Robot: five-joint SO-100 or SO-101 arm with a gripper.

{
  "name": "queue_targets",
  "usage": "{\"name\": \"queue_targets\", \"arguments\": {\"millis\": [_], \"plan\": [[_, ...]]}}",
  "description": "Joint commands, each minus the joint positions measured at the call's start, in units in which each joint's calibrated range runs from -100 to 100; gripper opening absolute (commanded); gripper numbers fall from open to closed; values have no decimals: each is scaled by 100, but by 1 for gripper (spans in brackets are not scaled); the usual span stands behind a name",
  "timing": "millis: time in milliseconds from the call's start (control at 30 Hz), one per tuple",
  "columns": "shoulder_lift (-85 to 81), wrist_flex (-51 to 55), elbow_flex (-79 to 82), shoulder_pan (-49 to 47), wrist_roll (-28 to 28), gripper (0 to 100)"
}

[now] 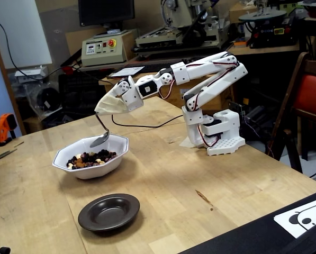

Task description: Use spoon to transfer food from the white bowl to brown plate

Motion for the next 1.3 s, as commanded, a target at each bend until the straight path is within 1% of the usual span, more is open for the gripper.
{"name": "queue_targets", "arguments": {"millis": [0, 800, 1267], "plan": [[-88, -6, -2, -36, 24, 2], [-2, 2, 130, -73, 24, 2], [-2, 792, 130, -73, 24, 2]]}}
